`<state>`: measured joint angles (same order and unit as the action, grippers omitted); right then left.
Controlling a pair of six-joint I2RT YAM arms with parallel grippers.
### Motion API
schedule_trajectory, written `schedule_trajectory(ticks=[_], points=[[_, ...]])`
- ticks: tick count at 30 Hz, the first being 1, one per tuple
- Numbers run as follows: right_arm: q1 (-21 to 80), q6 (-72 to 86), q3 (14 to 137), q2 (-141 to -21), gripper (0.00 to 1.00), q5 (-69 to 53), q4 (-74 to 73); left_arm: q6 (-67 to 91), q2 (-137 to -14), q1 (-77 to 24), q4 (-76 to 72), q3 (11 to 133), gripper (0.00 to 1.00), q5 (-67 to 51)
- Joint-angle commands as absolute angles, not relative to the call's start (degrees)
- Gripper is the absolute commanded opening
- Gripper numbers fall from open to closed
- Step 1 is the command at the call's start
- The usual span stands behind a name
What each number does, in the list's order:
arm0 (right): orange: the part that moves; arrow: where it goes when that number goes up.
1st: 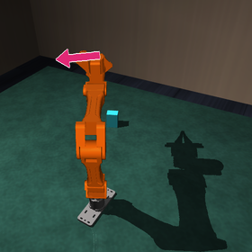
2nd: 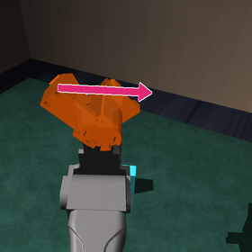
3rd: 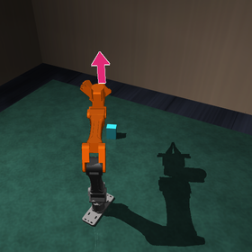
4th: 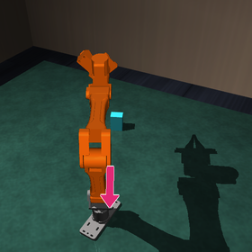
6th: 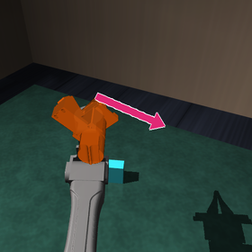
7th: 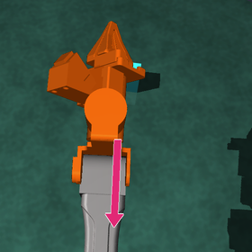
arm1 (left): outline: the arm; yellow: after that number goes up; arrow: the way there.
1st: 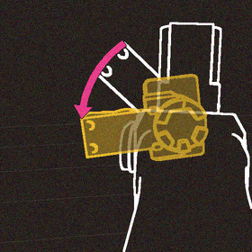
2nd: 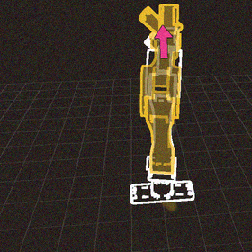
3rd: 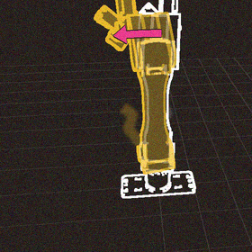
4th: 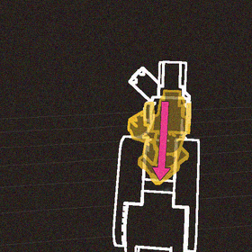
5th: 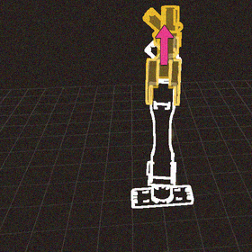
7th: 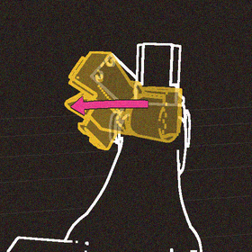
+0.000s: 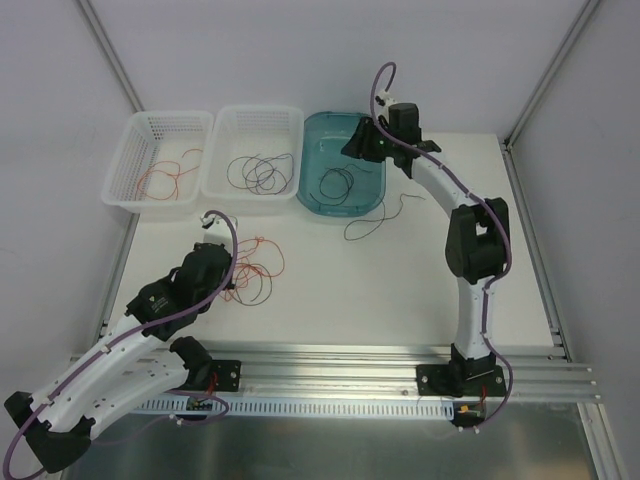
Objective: Untangle the cables
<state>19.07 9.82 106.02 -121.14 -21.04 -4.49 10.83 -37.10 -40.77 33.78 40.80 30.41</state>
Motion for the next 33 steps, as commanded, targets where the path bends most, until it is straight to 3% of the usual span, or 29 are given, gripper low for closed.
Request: schedule_trajectory(ticks=[1, 4, 7, 14, 19, 26, 33], points=[[19.4, 3.6, 108.1, -115.5, 0.53, -23.6, -11.0, 9.7, -36.8, -40.3, 33.2, 42.5, 0.0, 29.6], [19.3, -3.0, 107.5, -110.0, 0.65, -21.5, -18.9, 9.7, -36.6, -40.3, 33.2, 42.5, 0.0, 29.4], [18.5, -6.1, 102.9, -103.5, 0.68, -14.9, -23.3, 9.6, -36.2, -40.4, 33.2, 42.5, 0.0, 29.3], [12.0, -2.9, 87.6, -94.5, 0.65, -6.2, -25.7, 9.7, -35.9, -40.3, 33.1, 42.4, 0.0, 29.5], [9.0, -6.8, 82.1, -95.8, 0.63, -11.5, -26.4, 9.6, -36.1, -40.3, 33.1, 42.5, 0.0, 29.2], [8.8, -2.8, 64.1, -93.9, 0.61, -29.8, -4.5, 9.4, -36.3, -40.3, 33.1, 42.5, 0.0, 29.2], [10.7, 8.3, 52.7, -97.4, 0.55, -37.1, 19.8, 9.4, -36.2, -40.3, 33.1, 42.5, 0.0, 29.0]])
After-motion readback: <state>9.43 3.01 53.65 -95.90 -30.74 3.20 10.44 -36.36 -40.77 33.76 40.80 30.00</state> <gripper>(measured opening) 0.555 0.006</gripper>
